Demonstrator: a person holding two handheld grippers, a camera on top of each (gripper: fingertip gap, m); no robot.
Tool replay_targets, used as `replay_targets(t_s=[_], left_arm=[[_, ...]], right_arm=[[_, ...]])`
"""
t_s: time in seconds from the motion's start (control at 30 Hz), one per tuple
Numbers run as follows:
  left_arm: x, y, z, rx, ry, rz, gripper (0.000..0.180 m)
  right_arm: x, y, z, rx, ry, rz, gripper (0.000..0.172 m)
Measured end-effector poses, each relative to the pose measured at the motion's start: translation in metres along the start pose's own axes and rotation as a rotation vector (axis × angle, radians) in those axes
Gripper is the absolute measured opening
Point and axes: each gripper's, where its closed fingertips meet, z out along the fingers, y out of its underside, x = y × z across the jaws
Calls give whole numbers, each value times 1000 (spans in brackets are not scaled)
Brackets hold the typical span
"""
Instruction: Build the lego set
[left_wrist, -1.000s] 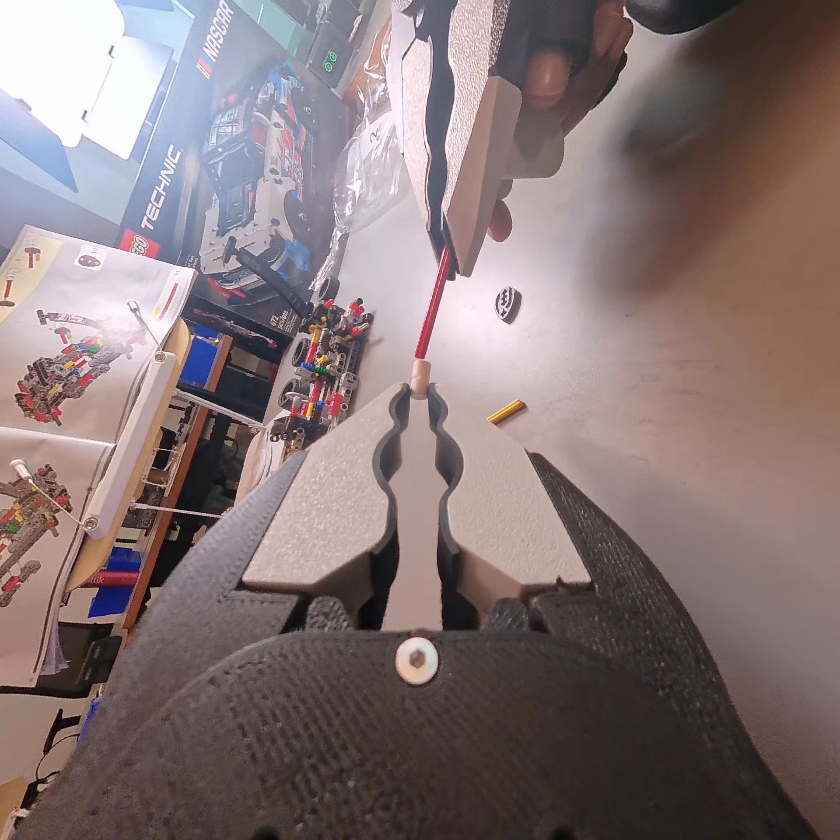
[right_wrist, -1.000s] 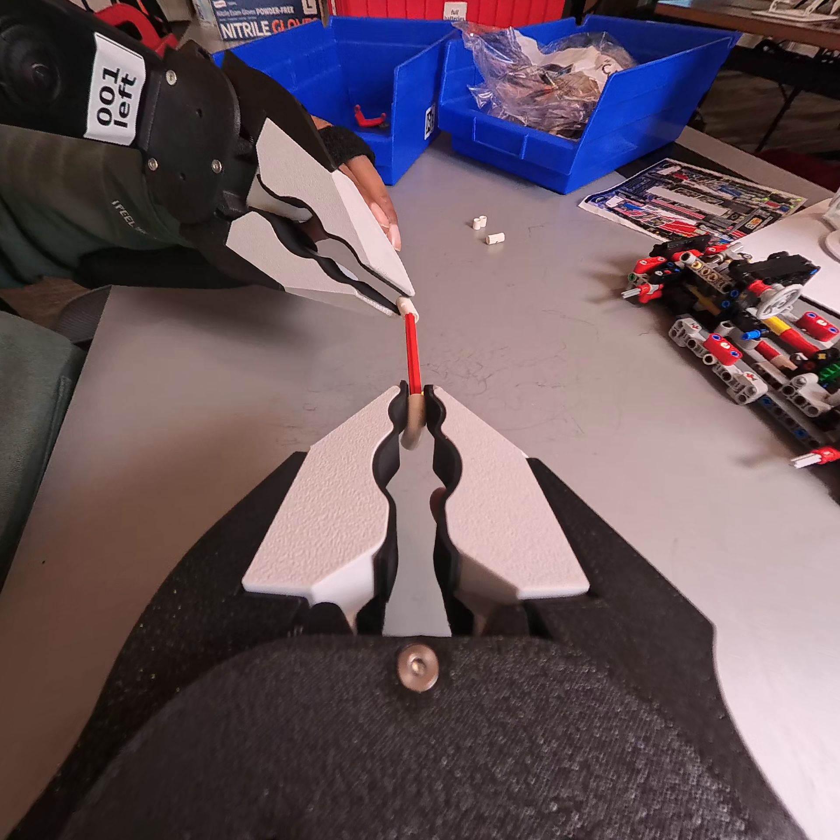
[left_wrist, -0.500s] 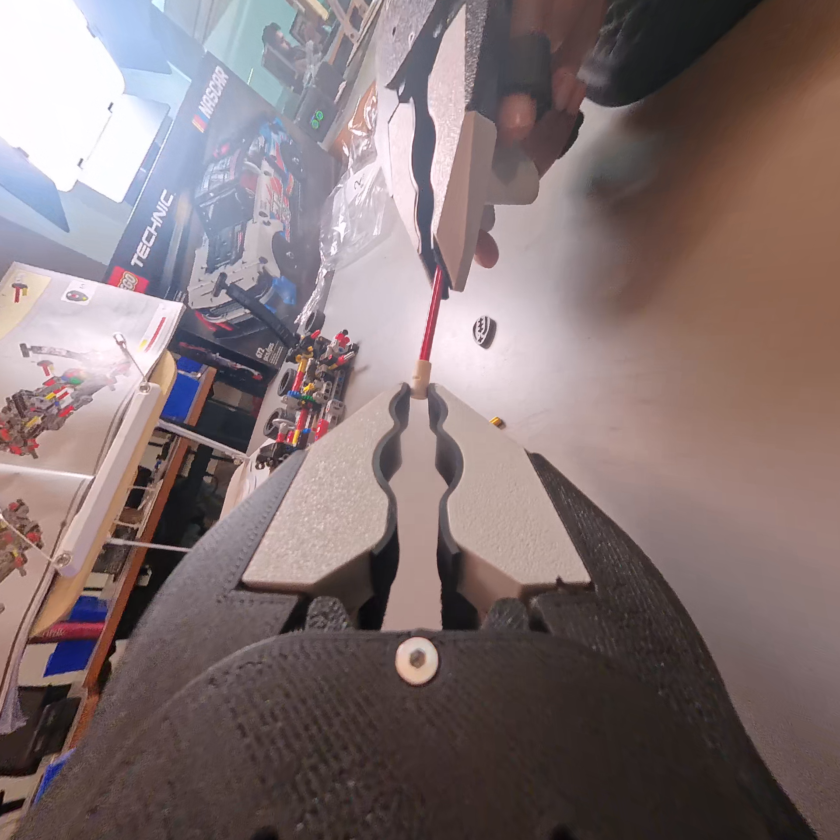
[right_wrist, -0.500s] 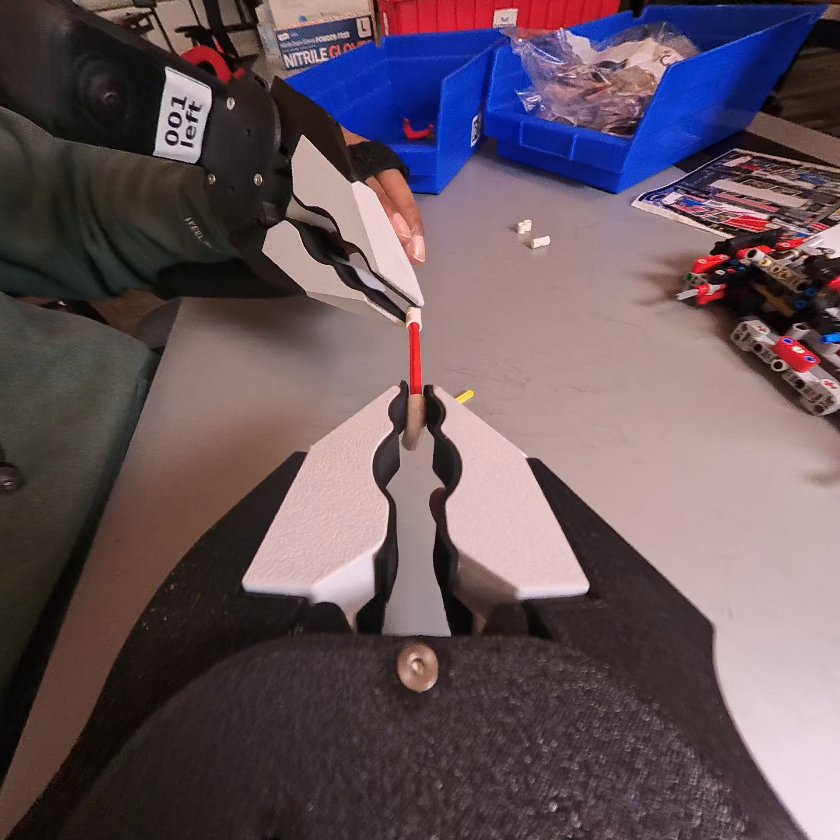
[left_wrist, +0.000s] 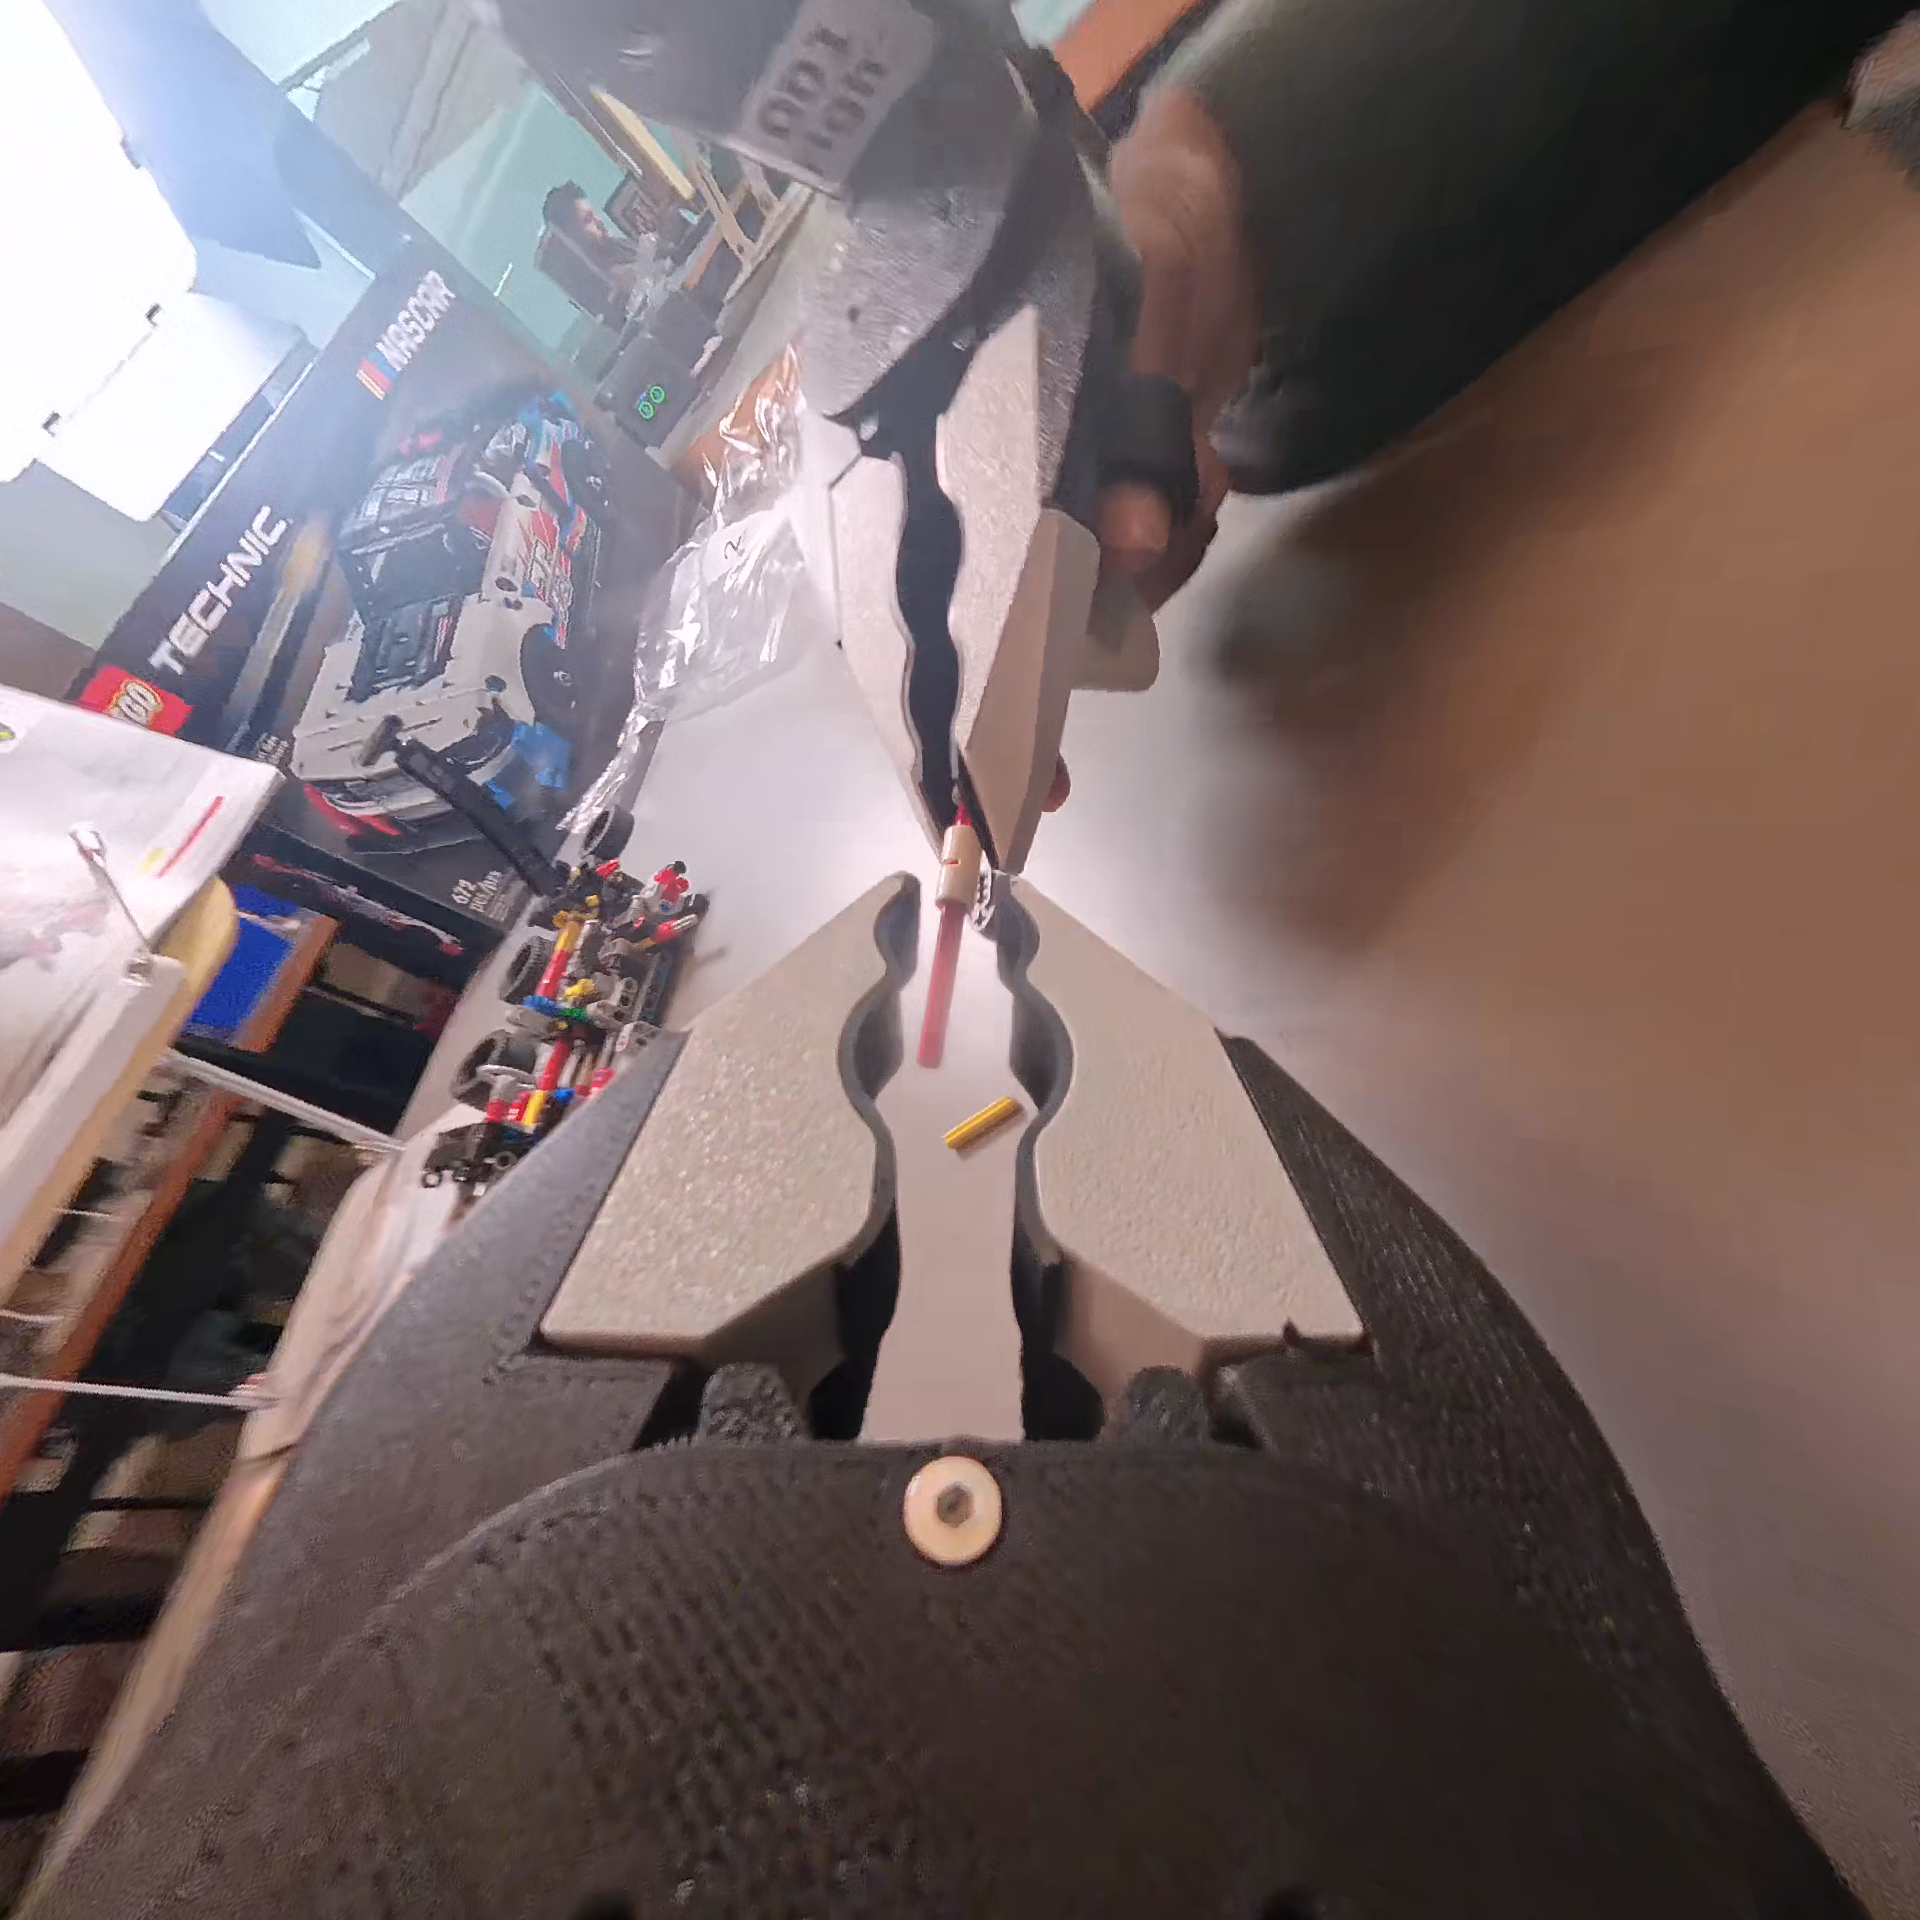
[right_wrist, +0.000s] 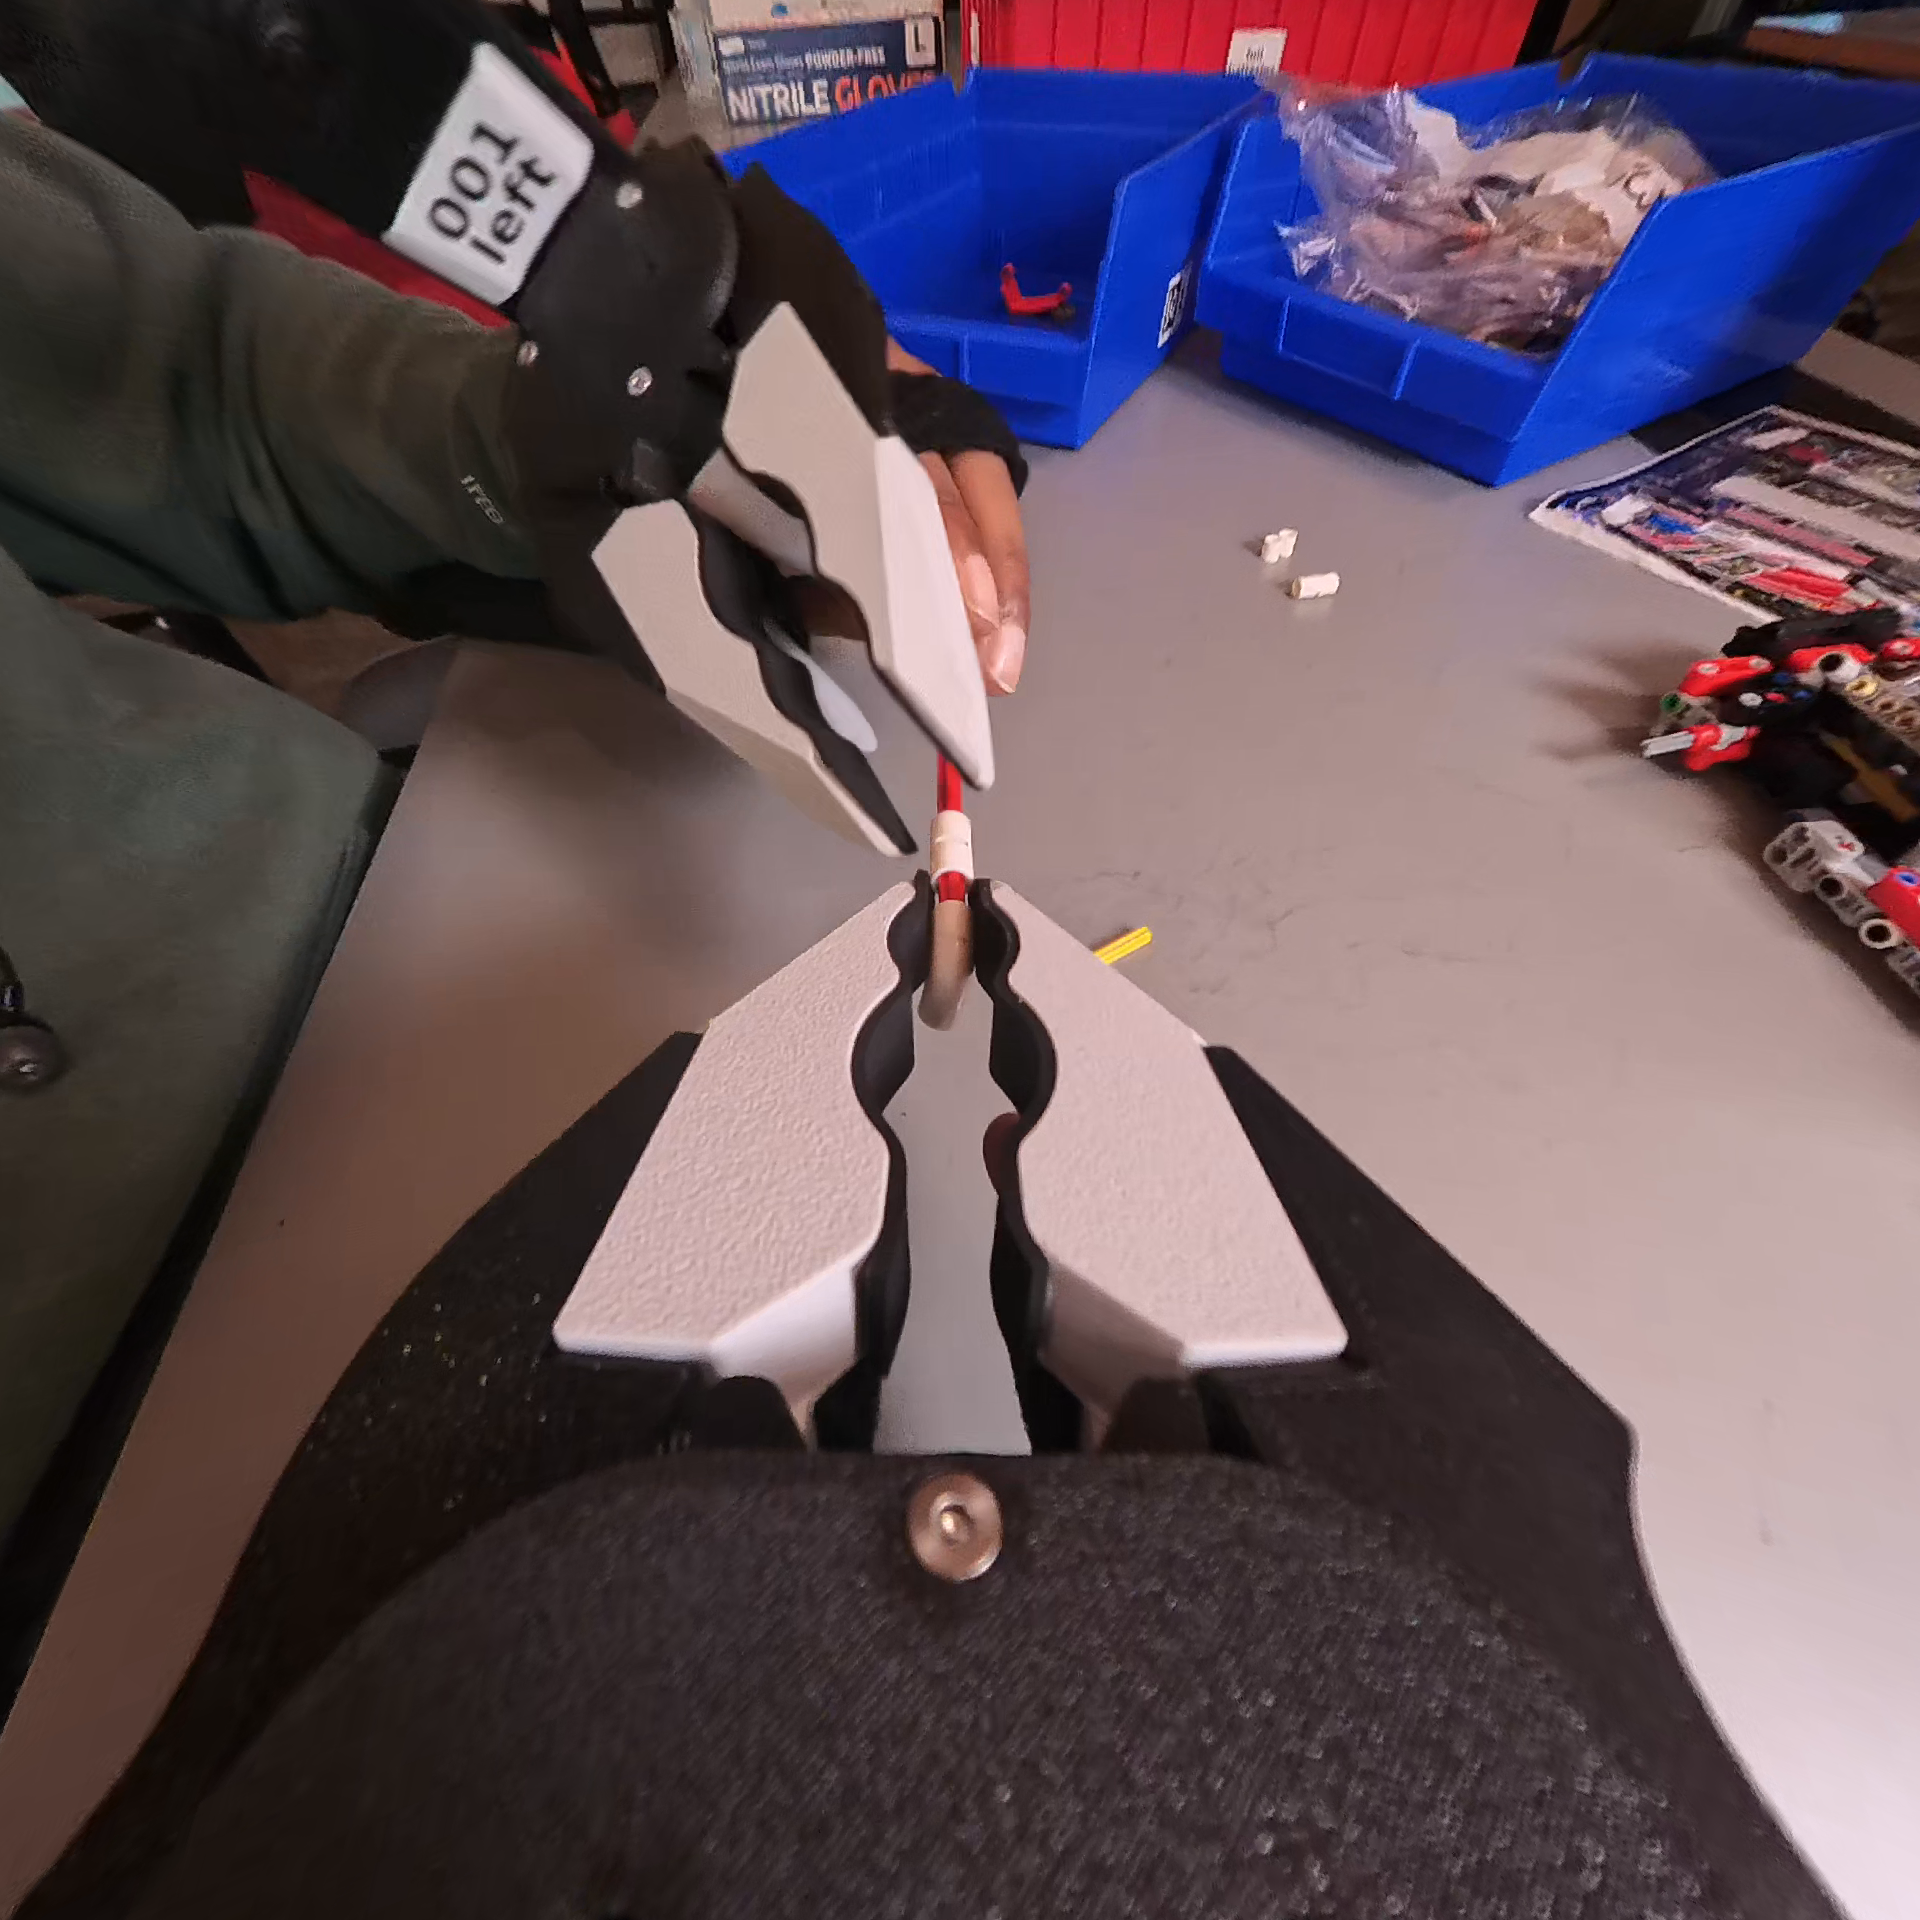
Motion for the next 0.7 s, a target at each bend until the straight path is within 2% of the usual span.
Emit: replay_targets(t_s=[0.03,0.1,0.2,0.3,0.47,0.6,0.7], left_arm=[[-4,-3,-3,28,14,-78,15],[-10,-7,-10,83,61,-249,22],[-9,-3,-14,94,135,-396,17],[-3,1,-11,65,167,-403,5],[1,-3,-12,73,204,-404,2],[2,-5,-12,71,205,-382,2],[5,-7,-11,67,217,-375,2]], right_arm=[[1,-2,-2,14,4,-13,5],[1,-7,-4,41,14,-44,5],[-2,-10,-3,62,26,-97,5],[-5,-8,1,48,42,-166,5],[-7,-11,0,66,62,-233,6],[-12,-12,2,61,63,-276,19],[-14,-12,5,60,65,-288,16]])
